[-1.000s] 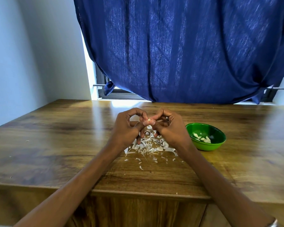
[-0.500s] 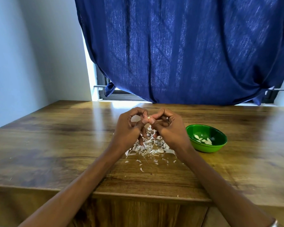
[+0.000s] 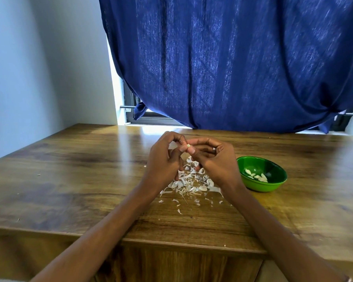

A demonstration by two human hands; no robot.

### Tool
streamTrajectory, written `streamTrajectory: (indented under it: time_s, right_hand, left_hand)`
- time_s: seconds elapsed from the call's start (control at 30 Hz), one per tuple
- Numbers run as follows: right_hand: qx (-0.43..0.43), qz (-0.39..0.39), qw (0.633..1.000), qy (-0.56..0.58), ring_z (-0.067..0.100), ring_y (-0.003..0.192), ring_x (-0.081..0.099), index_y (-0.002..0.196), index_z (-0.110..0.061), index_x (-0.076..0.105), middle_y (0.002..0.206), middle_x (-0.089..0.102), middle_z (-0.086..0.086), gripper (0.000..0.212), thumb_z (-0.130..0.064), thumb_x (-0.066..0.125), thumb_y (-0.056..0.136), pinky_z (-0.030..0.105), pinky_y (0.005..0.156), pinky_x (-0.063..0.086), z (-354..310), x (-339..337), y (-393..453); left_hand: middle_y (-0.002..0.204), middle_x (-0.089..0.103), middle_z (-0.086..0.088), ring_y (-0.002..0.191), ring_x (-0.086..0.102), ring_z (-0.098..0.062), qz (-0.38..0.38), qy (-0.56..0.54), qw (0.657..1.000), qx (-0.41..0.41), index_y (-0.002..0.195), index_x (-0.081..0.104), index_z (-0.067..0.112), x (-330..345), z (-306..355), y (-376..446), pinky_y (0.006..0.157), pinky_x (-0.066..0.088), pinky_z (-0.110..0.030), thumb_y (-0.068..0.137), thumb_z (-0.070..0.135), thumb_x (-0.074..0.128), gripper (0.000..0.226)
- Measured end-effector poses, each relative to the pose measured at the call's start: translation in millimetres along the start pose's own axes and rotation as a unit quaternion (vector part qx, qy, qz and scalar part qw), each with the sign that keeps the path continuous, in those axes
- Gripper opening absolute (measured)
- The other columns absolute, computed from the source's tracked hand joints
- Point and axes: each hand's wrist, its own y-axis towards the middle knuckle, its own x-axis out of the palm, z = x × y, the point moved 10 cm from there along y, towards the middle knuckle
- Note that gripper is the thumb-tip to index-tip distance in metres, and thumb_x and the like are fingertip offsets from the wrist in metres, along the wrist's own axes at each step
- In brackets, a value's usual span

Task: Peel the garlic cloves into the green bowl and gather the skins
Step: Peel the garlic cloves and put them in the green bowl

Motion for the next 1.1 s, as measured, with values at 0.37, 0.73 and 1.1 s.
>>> streamTrajectory:
  time_s: [0.37,0.73,1.1]
  right_hand:
    - [-0.021,0.004,1.0,-0.018,0.012,0.081,0.074,0.09,-0.01,0.076,0.092,0.078,-0.002,0.009,-0.012,0.081,0.083,0.023,0.056,0.055,1,-2,0]
    - [-0.041,-0.004,0.999,-0.005,0.018,0.077,0.074,0.086,-0.001,0.069,0.089,0.078,0.004,0.008,0.0,0.077,0.084,0.025,0.062,0.059,0,5,-2]
    - [-0.007,0.009,0.998,0.06,0.013,0.068,0.072,0.088,-0.006,0.07,0.09,0.076,0.014,0.007,-0.003,0.075,0.086,0.022,0.066,0.057,7,8,-1]
  left_hand:
    - [0.084,0.061,-0.001,0.045,0.059,-0.018,0.014,-0.001,1.0,0.022,0.095,0.061,0.007,-6,7,-1,0.029,0.045,-0.047,0.096,-0.007,0.061,0.014]
    - [0.088,0.055,0.003,0.045,0.058,-0.016,0.034,0.028,0.997,0.07,0.089,0.06,0.01,-5,13,-3,0.037,0.042,-0.022,0.089,-0.018,0.056,0.029]
    - [0.093,0.05,-0.003,0.056,0.057,-0.023,0.035,0.05,0.995,0.077,0.093,0.055,0.013,3,12,-3,0.038,0.045,-0.029,0.093,-0.012,0.047,0.026]
